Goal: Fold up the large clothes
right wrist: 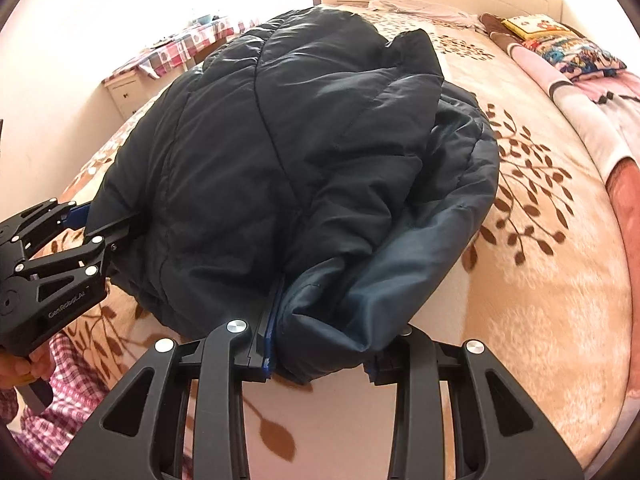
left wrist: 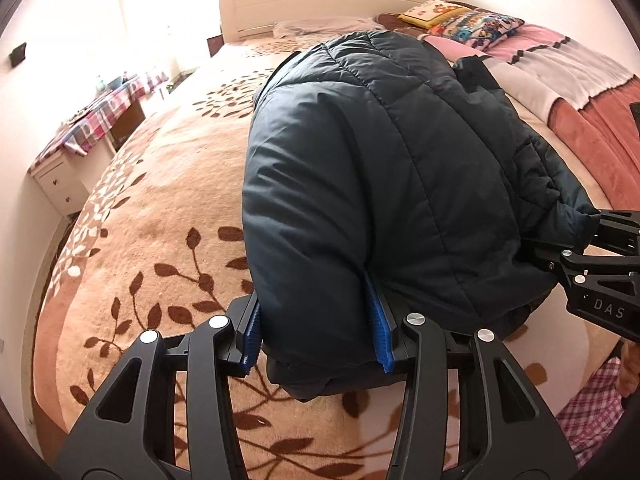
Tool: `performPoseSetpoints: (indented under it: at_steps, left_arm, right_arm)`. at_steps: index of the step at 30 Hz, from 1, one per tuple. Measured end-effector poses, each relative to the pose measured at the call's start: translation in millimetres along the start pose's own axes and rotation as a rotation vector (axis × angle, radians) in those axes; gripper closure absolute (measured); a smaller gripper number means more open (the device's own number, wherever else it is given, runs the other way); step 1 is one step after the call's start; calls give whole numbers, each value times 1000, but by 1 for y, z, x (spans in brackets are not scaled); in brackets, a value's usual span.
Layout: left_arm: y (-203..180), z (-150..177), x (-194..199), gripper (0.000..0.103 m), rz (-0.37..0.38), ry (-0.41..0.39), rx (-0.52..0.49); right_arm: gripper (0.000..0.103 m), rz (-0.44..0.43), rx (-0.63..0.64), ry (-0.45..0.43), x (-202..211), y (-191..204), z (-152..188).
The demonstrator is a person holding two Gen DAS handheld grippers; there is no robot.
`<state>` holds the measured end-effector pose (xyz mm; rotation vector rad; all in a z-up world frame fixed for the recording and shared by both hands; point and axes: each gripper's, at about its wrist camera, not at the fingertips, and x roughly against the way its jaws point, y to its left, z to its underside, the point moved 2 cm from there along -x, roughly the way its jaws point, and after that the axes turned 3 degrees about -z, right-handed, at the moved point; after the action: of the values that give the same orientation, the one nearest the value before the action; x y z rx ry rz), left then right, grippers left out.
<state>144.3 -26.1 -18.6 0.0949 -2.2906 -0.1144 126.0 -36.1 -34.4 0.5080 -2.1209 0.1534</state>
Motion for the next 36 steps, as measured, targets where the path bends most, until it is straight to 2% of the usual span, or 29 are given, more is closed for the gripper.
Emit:
performPoseSetpoints:
  at_steps: [8, 16, 19, 26, 33, 36]
  left_arm:
    - [3, 6, 0, 57, 2, -6, 23]
    - [5, 8, 2, 53, -3, 6, 57]
    - [6, 9, 4, 48, -16, 11, 73]
    - [4, 11, 10, 44, -53, 5, 71]
    - [5, 13, 18, 39, -46, 7, 87]
    - [6, 15, 23, 38, -43, 6, 95]
  right_arm:
    - [70, 51, 18, 7, -9, -1, -2]
    - [68, 65, -36, 17, -6, -7, -1]
    - [64, 68, -54, 19, -2, -7, 0]
    - [57, 87, -48, 17, 8, -8, 5]
    - [44, 92, -62, 0, 19, -10, 12]
    - [43, 96, -56, -13, 26, -11, 16]
